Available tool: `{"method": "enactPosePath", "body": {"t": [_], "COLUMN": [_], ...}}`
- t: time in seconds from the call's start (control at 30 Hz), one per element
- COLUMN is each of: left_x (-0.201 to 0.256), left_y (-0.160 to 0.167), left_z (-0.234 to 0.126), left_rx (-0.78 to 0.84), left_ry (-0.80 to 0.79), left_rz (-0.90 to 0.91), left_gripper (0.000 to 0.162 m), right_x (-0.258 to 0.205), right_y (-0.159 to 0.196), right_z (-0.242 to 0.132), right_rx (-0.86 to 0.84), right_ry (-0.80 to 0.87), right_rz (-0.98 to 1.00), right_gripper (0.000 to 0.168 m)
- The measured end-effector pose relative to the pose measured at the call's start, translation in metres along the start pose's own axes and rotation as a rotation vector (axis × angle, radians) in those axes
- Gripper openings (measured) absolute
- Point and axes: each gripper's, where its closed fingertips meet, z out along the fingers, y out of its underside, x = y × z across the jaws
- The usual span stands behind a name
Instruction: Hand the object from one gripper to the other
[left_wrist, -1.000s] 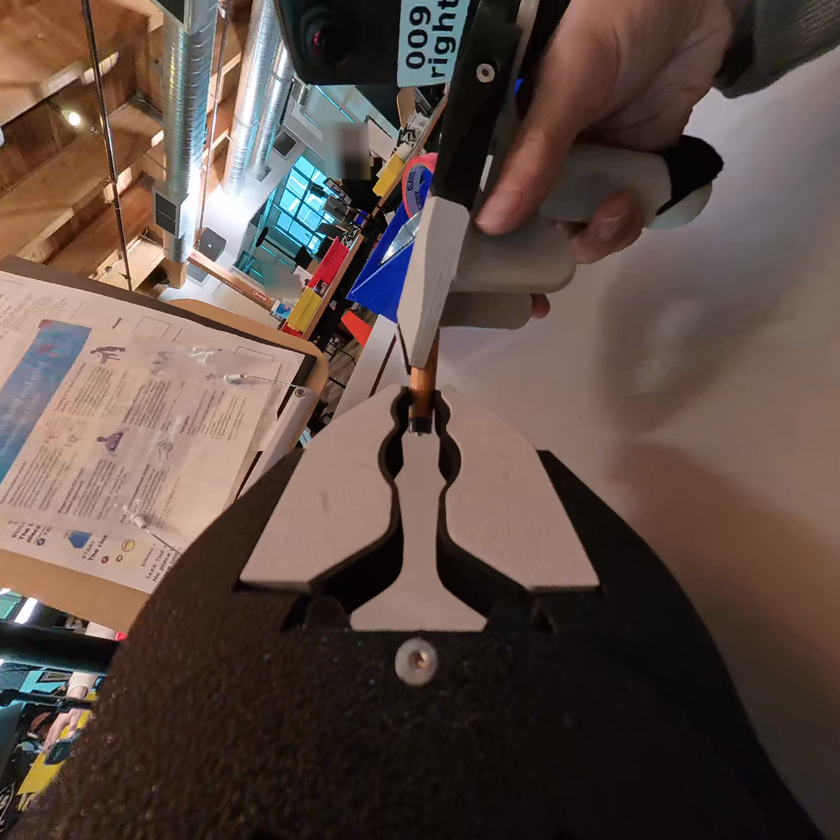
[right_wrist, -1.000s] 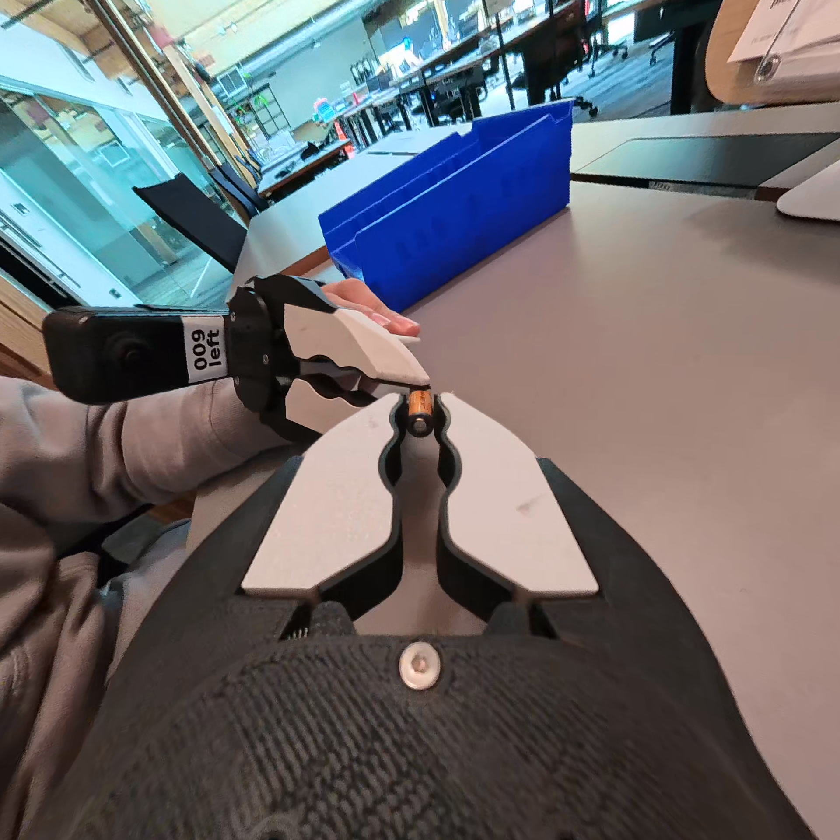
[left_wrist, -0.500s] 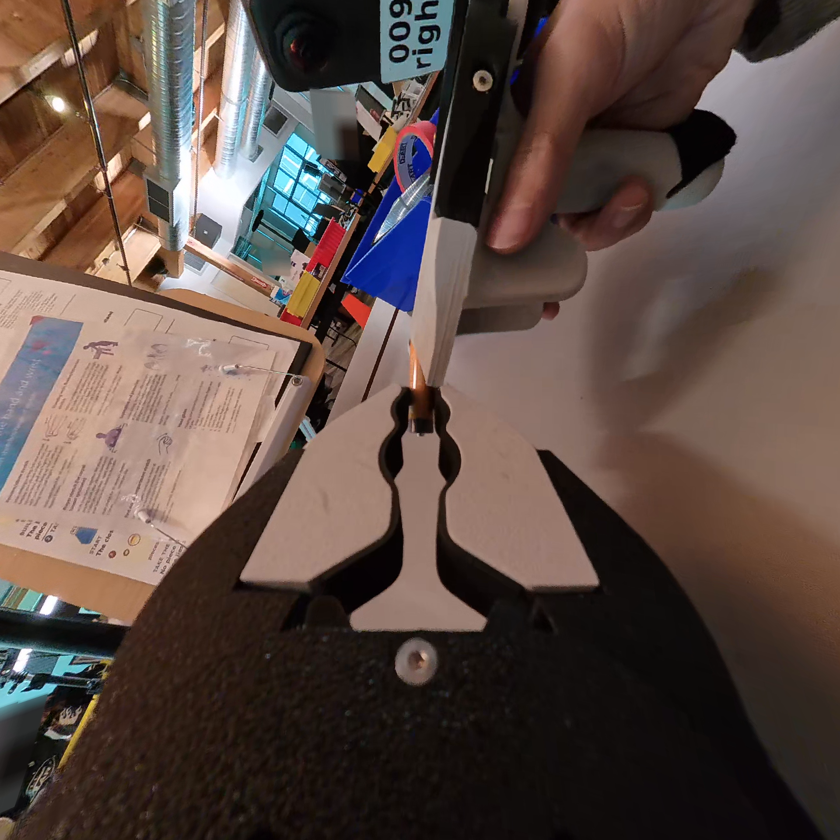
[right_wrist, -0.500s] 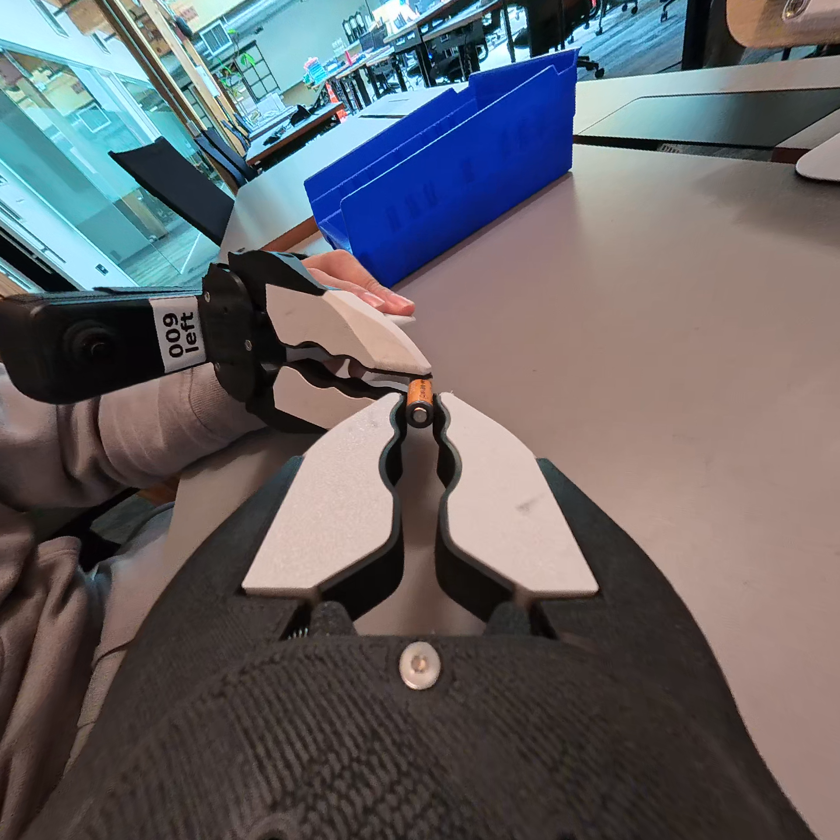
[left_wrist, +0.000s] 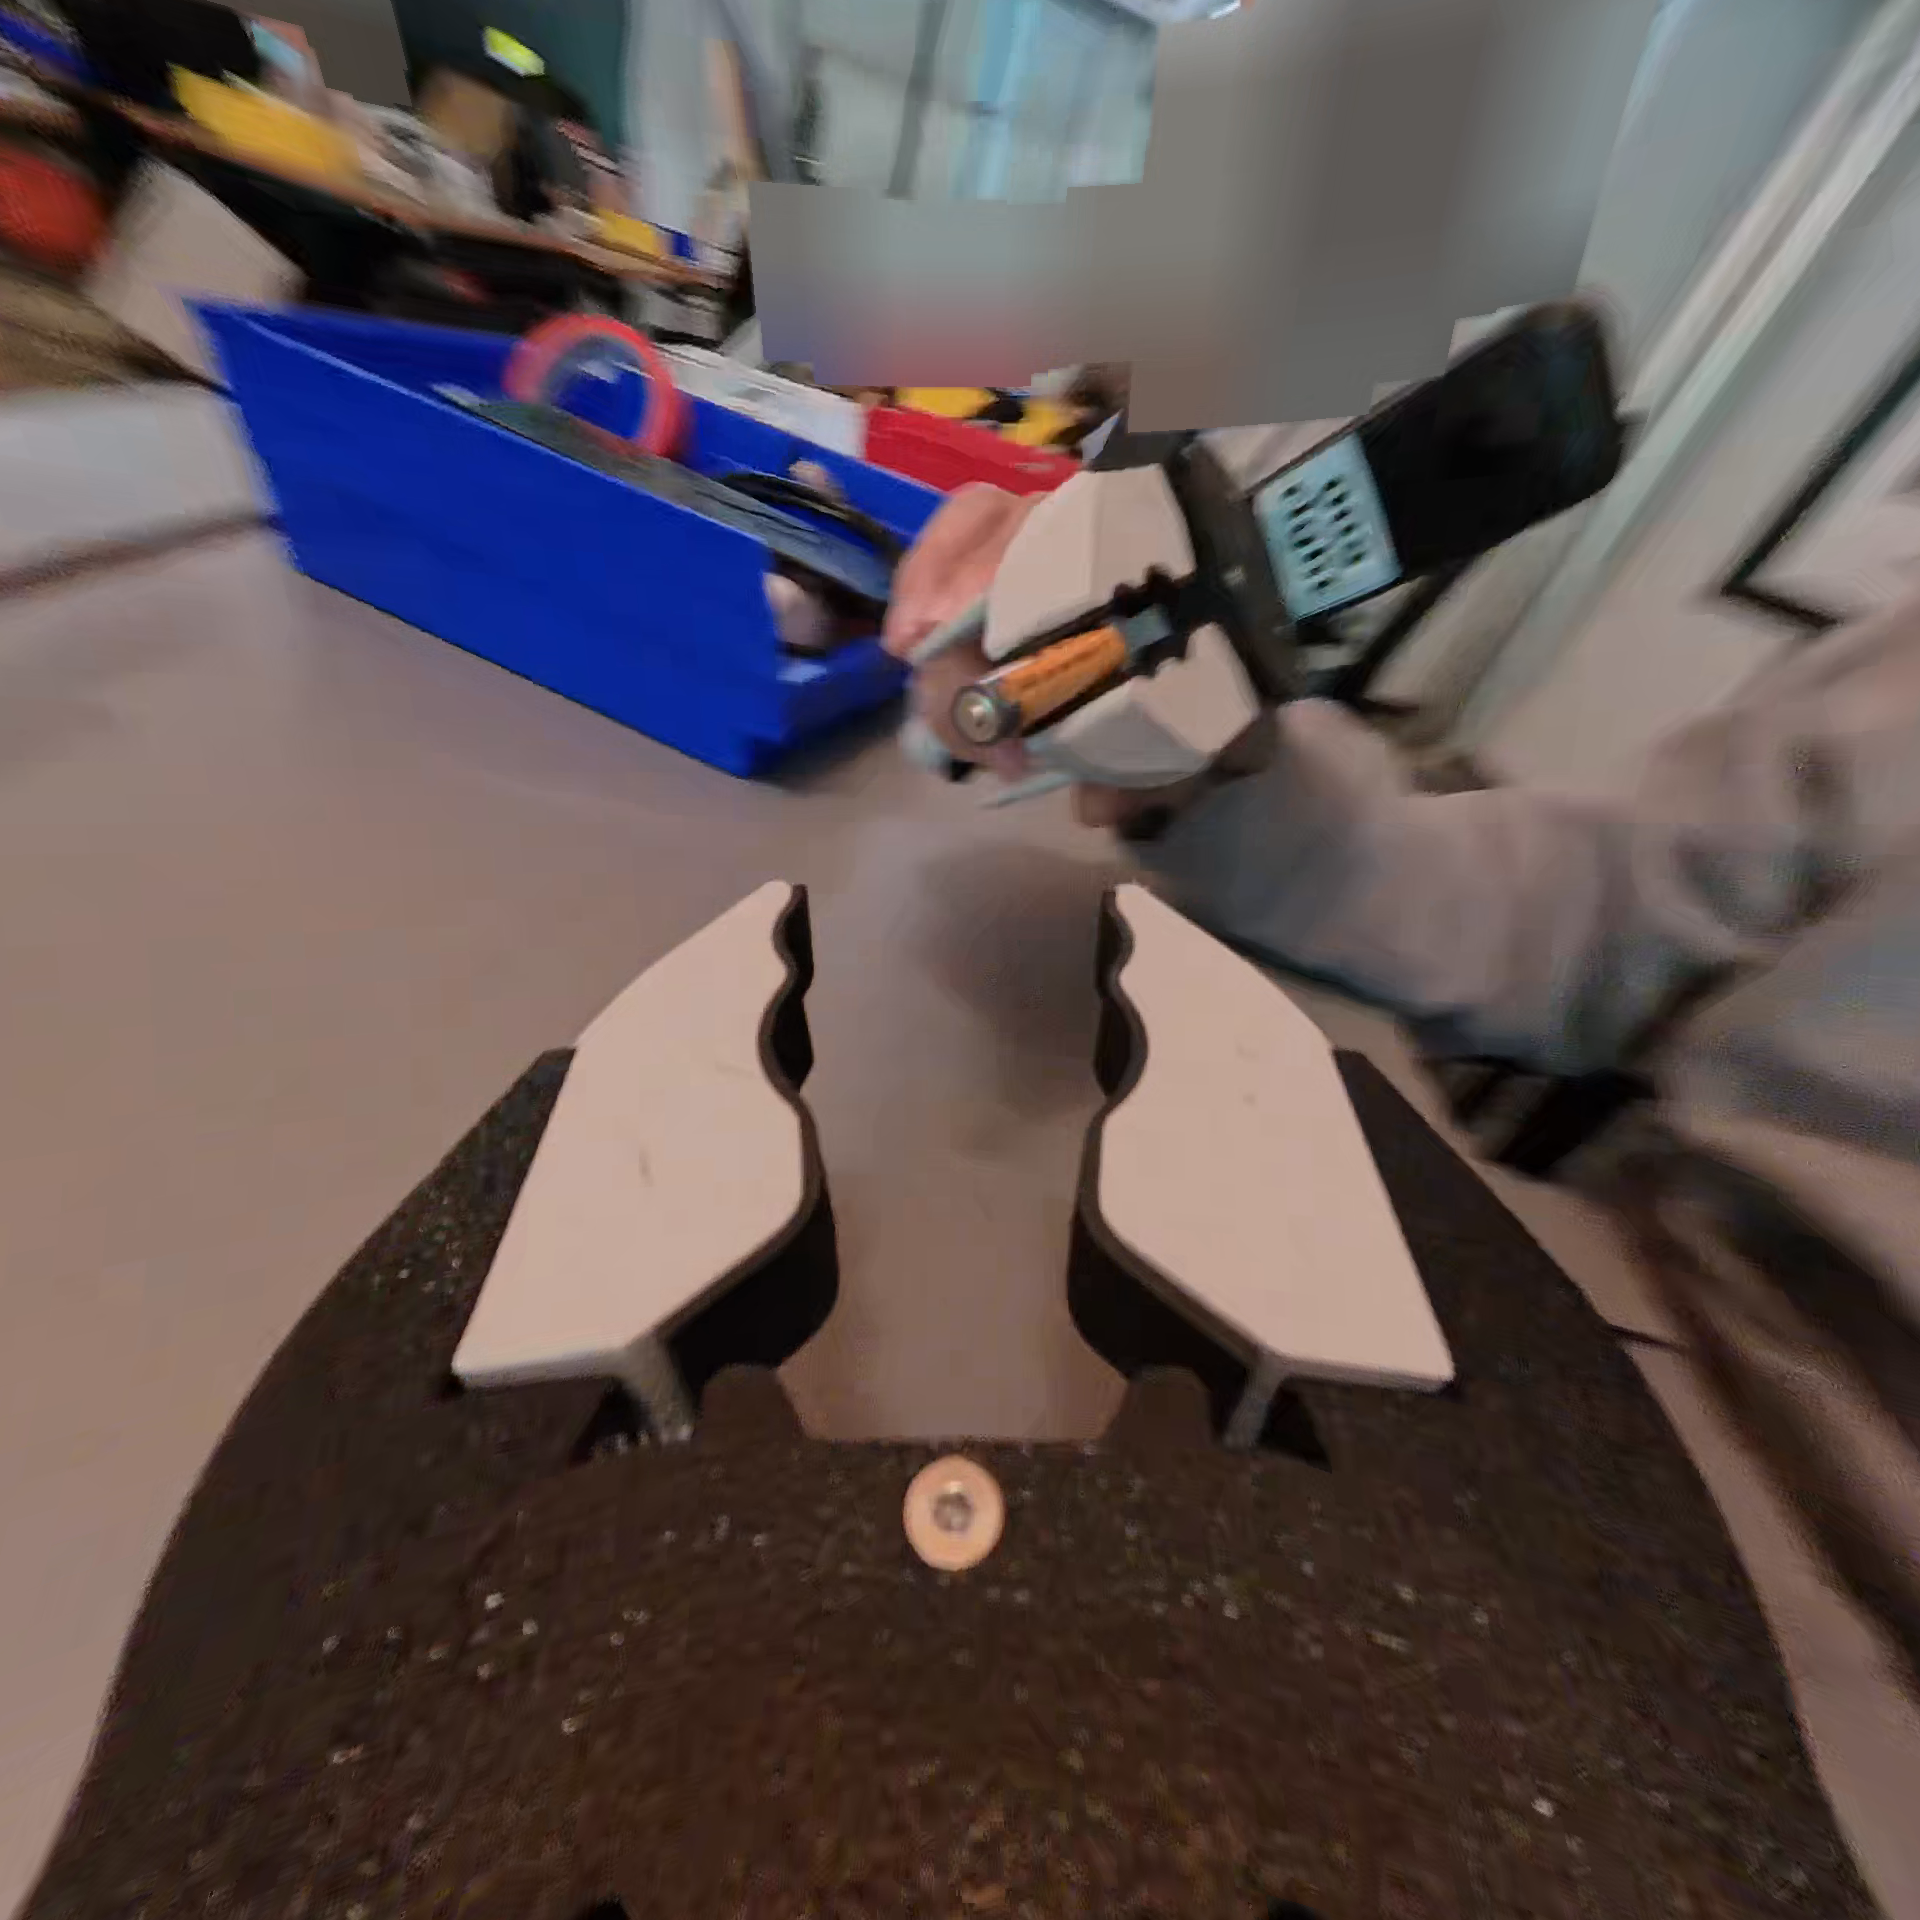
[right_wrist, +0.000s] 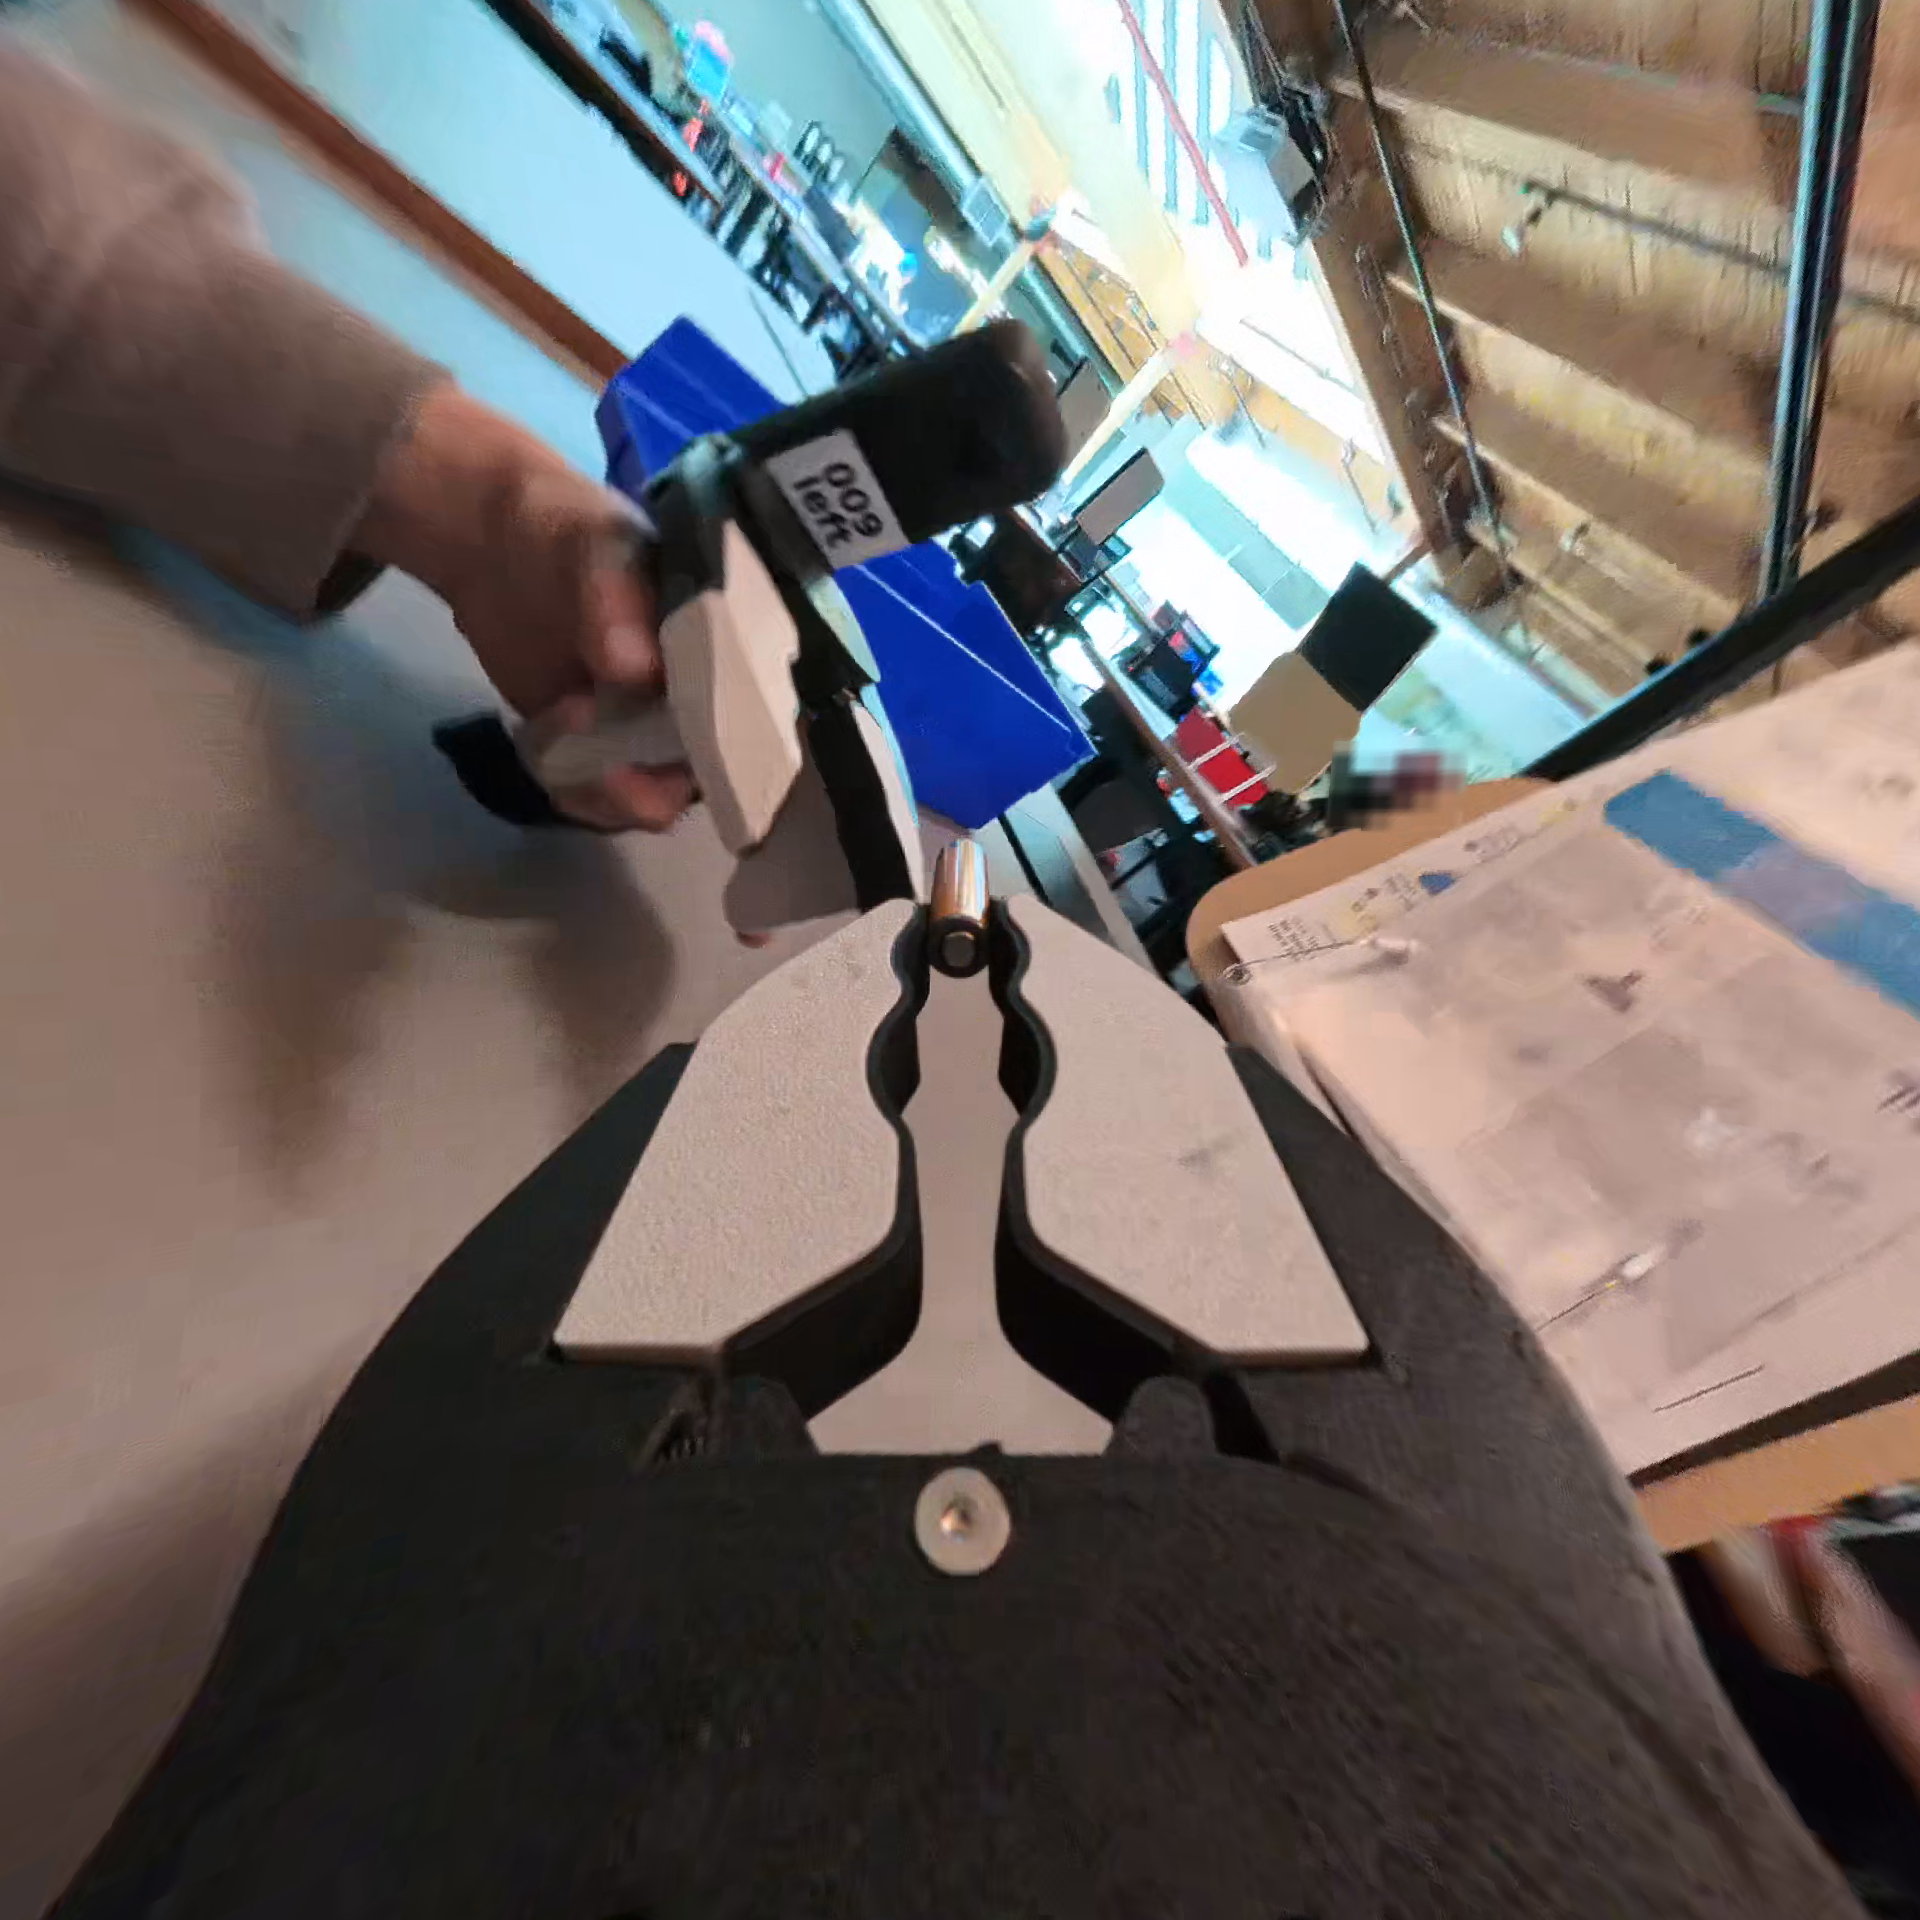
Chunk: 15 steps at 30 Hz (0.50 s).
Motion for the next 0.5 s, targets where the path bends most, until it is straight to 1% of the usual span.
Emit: {"method": "enactPosePath", "body": {"t": [0.07, 0.2, 0.27, 0.33, 0.4, 0.5], "left_x": [0.008, 0.027, 0.032, 0.032, 0.032, 0.029], "left_y": [0.003, 0.004, 0.002, -0.002, -0.006, -0.005], "left_z": [-0.002, 0.000, 0.000, -0.002, -0.003, -0.003], "left_rx": [0.009, 0.019, 0.040, 0.070, 0.100, 0.100], "left_ry": [0.110, 0.252, 0.290, 0.310, 0.327, 0.319], "left_rz": [-0.096, -0.141, -0.153, -0.174, -0.194, -0.212], "left_gripper": [0.051, 0.046, 0.037, 0.034, 0.027, 0.023], "right_x": [-0.007, -0.020, -0.023, -0.028, -0.031, -0.032], "right_y": [0.002, 0.001, -0.004, -0.007, -0.007, -0.006], "right_z": [0.003, 0.006, 0.005, 0.006, 0.006, 0.009], "right_rx": [-0.022, -0.029, -0.004, 0.009, 0.007, -0.010], "right_ry": [-0.017, -0.069, -0.081, -0.103, -0.117, -0.105], "right_rz": [-0.081, -0.161, -0.165, -0.162, -0.180, -0.206], "right_gripper": [0.010, 0.010, 0.010, 0.010, 0.010, 0.010]}}
